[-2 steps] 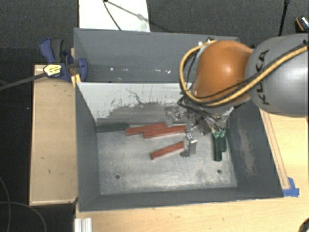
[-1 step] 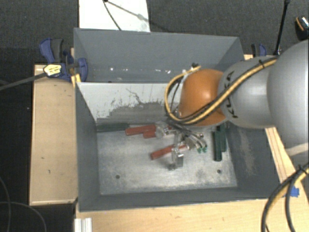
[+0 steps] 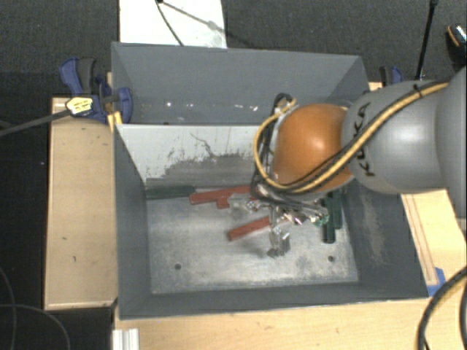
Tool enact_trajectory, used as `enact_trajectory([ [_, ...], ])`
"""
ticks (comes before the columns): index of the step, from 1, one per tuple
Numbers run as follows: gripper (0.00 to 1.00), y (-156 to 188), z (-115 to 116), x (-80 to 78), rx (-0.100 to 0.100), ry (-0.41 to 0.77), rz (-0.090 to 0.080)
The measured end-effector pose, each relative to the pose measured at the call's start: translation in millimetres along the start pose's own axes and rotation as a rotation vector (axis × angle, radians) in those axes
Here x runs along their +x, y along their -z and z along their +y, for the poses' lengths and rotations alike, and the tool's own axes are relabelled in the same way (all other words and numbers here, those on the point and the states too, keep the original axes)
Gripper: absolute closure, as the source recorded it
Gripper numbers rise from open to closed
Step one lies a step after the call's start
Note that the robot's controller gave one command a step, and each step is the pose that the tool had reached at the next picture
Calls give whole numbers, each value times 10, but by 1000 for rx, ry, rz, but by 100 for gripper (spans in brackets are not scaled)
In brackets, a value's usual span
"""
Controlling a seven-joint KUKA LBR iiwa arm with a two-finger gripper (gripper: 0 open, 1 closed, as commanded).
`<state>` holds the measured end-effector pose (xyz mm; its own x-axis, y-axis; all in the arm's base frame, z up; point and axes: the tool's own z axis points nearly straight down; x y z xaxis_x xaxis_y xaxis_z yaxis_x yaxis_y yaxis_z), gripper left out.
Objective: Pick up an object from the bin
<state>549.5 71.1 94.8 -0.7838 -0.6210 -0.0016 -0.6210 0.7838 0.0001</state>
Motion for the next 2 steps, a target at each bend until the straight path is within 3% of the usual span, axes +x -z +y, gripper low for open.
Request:
enact_trajectory([
  [1,0,-252,-302,-197,2,1,-3],
  [2,100,-226,-292,-204,1,-1,-4],
])
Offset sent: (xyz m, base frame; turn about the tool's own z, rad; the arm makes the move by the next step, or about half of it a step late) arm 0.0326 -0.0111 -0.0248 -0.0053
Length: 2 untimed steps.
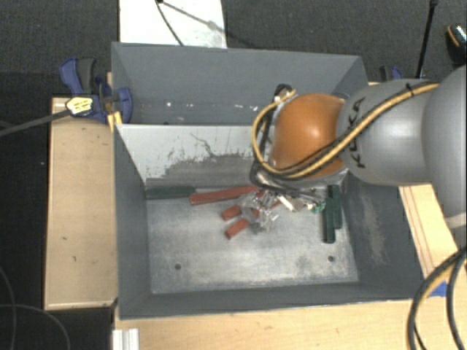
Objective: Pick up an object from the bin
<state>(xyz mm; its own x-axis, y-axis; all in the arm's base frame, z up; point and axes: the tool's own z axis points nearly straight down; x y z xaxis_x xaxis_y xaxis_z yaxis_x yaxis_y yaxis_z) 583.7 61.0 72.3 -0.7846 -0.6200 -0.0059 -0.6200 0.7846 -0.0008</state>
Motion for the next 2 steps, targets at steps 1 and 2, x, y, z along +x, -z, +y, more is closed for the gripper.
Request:
enact_trajectory([
  [1,0,-15,0,10,-1,-1,3],
  [2,100,3,-6,-5,2,-4,-2],
])
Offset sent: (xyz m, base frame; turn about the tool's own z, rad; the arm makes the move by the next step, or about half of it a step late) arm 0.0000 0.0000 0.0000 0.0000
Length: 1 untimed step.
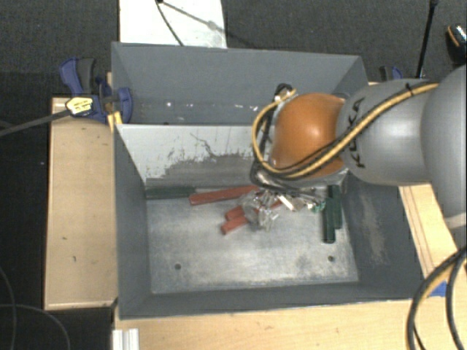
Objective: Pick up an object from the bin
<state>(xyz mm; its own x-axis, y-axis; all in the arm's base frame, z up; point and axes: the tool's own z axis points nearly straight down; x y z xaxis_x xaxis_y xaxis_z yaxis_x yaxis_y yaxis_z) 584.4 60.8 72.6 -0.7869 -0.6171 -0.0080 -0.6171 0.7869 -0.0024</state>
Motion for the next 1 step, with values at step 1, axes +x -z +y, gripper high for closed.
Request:
enact_trajectory([
  [1,0,-17,5,13,-2,-1,4],
])
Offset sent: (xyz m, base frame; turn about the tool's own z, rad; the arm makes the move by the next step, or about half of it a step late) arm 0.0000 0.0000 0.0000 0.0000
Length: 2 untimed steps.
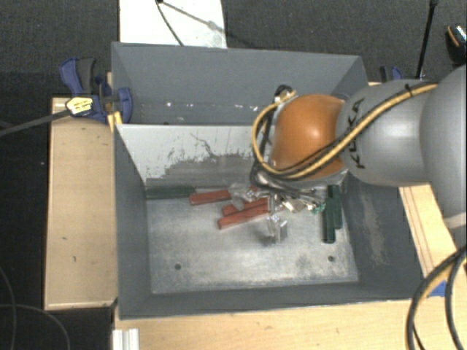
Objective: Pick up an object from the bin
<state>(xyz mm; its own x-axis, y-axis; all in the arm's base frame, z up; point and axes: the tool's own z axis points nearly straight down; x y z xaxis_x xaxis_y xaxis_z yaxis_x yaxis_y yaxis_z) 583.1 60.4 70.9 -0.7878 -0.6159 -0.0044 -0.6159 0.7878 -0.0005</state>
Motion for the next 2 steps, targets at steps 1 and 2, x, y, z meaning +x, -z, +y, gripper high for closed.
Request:
enact_trajectory([
  [1,0,0,381,-354,0,43,-3],
  [2,0,-1,127,-214,2,9,-1],
])
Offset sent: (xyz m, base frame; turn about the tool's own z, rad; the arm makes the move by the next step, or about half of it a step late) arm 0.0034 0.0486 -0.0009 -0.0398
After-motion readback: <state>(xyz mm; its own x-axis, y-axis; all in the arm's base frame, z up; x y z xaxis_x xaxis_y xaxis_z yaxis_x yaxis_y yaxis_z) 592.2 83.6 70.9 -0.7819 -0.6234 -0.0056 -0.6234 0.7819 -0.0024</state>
